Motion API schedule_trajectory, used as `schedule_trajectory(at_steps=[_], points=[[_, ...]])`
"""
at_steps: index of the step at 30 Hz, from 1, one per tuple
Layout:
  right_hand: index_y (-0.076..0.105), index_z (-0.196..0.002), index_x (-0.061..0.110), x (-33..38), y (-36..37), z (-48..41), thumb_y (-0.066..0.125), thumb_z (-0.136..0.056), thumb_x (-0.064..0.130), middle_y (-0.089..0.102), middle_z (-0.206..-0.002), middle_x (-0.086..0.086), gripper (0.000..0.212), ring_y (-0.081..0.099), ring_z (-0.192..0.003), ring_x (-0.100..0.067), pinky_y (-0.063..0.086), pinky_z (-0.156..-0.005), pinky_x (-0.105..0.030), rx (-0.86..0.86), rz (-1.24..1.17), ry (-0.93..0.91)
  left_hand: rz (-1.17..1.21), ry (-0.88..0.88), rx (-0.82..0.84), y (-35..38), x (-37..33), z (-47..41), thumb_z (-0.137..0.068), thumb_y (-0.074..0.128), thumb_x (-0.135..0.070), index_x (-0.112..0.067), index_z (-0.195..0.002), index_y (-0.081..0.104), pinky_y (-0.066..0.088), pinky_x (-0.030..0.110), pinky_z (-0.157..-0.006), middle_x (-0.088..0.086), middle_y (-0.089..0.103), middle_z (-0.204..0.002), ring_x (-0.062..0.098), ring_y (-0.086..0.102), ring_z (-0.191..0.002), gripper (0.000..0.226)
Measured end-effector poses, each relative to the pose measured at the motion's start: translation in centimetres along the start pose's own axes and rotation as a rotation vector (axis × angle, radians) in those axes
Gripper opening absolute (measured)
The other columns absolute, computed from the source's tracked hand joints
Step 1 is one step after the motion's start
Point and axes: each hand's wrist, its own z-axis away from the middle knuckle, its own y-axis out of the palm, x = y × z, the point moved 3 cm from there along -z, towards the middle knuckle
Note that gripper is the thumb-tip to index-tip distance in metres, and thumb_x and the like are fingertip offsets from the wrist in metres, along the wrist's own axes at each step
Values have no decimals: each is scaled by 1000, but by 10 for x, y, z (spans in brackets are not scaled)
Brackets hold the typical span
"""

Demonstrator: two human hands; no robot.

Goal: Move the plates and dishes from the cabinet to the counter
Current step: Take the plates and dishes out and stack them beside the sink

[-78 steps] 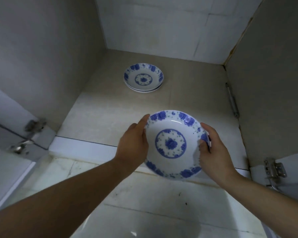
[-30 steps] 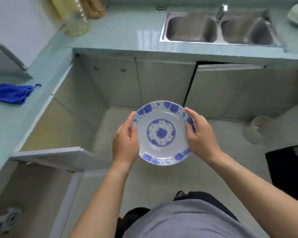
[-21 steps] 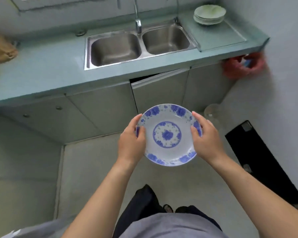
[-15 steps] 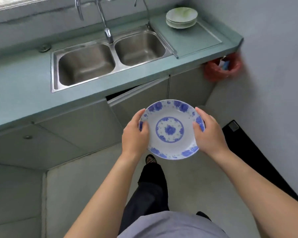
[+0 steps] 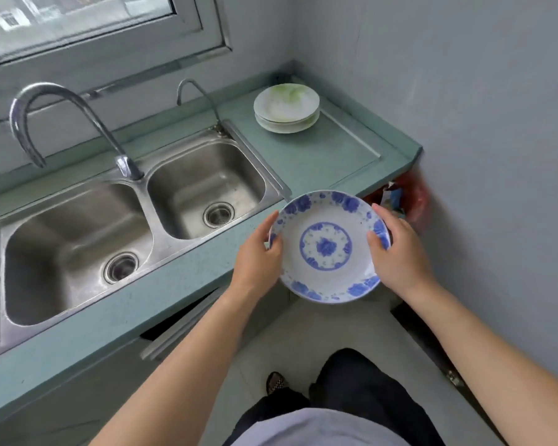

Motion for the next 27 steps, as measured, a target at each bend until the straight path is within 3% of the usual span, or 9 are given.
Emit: schedule_trajectory(at_steps=[3,5,11,15,18,23,27], points=[[39,-138,21,-4,4,-54,48,-94,19,44,-140,-4,46,40,-129,-18,28,-97,-22,45,50,0,57,-39,30,9,-2,-52,-93,46,-19,-44,-135,40,49,39,-95,-3,56,-131,17,55,-116,49],[39,-138,20,-9,10,-94,48,-94,19,44,-141,-4,45,39,-130,-18,28,-97,-21,82,71,-2,106,-92,52,14,-3,-86,-93,46,-19,-47,-132,40,55,46,-85,0,57,-128,21,60,-109,49],[35,-139,20,-42,38,-227,46,-95,18,41,-145,-2,46,38,-132,-19,32,-103,-28,275,100,-22,256,-298,29,41,-13,-186,-94,46,-6,-32,-140,37,58,29,-54,4,58,-122,11,64,-83,54],[32,-141,21,-65,58,-307,45,-96,18,40,-145,-1,47,39,-131,-19,34,-101,-29,385,115,-3,246,-391,-27,66,-13,-251,-94,45,-6,-34,-141,33,59,34,-66,6,57,-125,21,62,-99,57],[33,-141,22,-83,71,-353,44,-96,18,41,-144,-1,47,41,-130,-19,35,-100,-28,446,138,5,257,-446,-59,82,-9,-287,-94,44,-8,-36,-140,34,59,31,-61,6,56,-124,19,63,-93,55],[31,-141,26,-98,89,-394,45,-95,20,42,-144,-1,48,43,-128,-19,39,-101,-32,540,142,37,204,-501,-120,98,-1,-322,-95,45,-13,-40,-138,35,60,39,-66,4,54,-128,21,62,-94,52],[30,-141,25,-97,94,-411,46,-95,18,42,-143,-2,50,44,-126,-19,37,-97,-26,572,105,38,229,-522,-159,103,1,-335,-95,46,-12,-43,-134,39,59,38,-68,4,56,-126,19,61,-95,50]])
